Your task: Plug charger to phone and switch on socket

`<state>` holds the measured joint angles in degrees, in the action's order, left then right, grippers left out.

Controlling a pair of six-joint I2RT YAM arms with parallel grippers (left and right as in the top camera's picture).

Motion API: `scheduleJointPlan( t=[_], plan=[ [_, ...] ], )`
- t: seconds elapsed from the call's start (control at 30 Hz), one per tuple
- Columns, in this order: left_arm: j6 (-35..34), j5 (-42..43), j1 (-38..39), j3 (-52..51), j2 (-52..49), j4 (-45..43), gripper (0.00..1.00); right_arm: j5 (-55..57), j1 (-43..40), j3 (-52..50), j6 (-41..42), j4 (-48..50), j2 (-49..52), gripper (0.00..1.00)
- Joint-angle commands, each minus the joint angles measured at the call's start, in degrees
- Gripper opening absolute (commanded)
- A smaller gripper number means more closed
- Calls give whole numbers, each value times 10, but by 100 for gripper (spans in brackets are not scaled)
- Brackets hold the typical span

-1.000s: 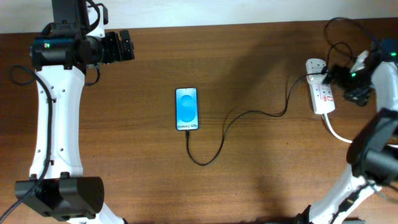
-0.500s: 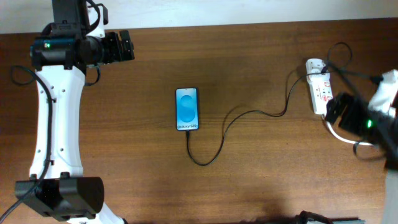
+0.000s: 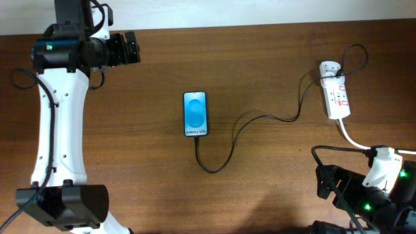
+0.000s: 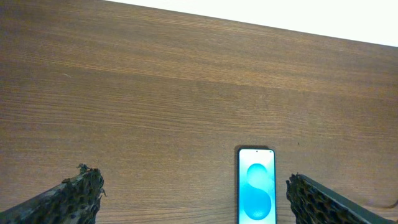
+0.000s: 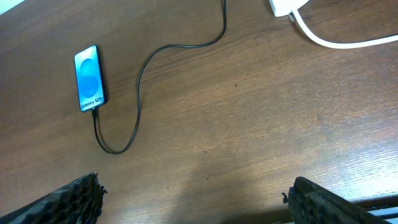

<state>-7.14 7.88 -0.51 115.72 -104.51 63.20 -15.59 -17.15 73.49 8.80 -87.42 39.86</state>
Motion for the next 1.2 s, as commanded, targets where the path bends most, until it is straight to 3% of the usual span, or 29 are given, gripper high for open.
scheduleJointPlan(
  t=[0.0, 0.43, 0.8, 1.0, 1.17],
  plan=[
    [3, -4, -4, -3, 0, 0, 99, -7, 4, -3, -3, -1, 0, 98],
    [3, -4, -4, -3, 0, 0, 99, -65, 4, -58, -41, 4, -4, 98],
    [3, -4, -2, -3, 0, 0, 99, -64, 135, -167, -54, 158, -269, 98],
    [3, -4, -3, -3, 0, 0, 99, -63, 172, -287, -54, 259, -380, 98],
    [3, -4, -3, -3, 0, 0, 99, -63, 177, -386, -54, 377, -396, 98]
  ],
)
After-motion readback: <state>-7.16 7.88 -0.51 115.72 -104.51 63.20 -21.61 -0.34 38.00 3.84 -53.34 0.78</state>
